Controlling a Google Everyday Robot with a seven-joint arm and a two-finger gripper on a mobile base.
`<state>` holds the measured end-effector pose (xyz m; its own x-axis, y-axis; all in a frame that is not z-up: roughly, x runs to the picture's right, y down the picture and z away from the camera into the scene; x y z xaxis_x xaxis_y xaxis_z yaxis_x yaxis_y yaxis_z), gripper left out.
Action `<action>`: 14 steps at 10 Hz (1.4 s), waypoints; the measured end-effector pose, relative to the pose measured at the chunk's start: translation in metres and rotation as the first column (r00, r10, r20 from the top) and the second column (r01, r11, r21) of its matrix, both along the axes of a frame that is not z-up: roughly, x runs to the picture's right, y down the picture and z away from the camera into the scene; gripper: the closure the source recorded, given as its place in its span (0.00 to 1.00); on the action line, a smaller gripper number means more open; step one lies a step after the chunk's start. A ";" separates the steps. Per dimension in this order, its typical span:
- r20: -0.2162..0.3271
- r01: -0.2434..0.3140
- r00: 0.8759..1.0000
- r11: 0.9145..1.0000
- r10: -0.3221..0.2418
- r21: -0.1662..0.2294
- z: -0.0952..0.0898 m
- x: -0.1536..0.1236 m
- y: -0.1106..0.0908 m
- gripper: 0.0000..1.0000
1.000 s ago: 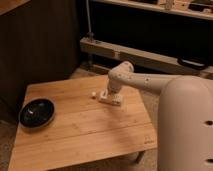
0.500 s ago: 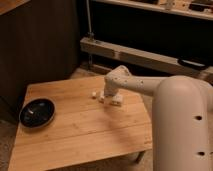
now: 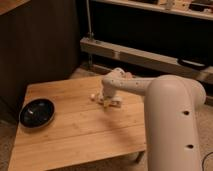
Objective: Place the bottle in the ceramic bowl
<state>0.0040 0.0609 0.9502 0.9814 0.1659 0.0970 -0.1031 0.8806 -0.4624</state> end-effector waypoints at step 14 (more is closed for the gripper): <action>0.411 0.363 0.843 0.931 -0.347 0.043 -0.127 -0.227 -0.033 1.00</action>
